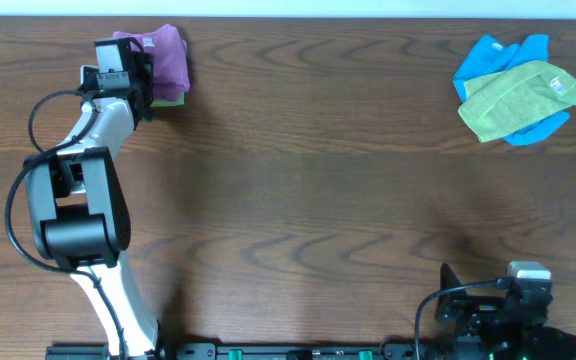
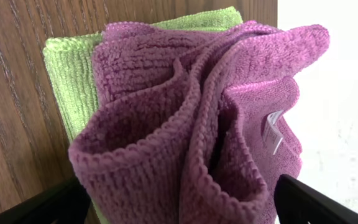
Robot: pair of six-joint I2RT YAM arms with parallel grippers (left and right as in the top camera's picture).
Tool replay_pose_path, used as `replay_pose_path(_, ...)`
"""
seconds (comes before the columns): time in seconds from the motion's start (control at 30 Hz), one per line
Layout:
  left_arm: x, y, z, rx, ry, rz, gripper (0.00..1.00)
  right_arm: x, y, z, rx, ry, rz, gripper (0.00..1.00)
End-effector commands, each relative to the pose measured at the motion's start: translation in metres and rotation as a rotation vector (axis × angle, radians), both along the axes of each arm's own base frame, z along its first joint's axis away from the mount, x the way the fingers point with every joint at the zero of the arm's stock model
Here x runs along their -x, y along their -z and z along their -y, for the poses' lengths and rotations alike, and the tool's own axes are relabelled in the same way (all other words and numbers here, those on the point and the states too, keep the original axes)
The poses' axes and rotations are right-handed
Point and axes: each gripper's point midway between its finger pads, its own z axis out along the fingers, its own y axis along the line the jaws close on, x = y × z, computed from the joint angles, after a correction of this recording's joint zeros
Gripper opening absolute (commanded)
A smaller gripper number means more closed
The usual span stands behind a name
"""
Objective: Fold the cloth
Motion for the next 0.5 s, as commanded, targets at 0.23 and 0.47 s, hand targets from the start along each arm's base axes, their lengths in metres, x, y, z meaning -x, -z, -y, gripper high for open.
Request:
replay_pose_path(0.23,0.043,-0.024,0.004,0.010,0.021,-0.145,0.95,0.000,0.001,0.003,0.015,0.013,0.001,0.99)
replay_pose_path(0.47,0.145,-0.093,0.024,-0.174,0.293,-0.371,0.95,0.000,0.000,0.003,0.015,0.013,0.002,0.99)
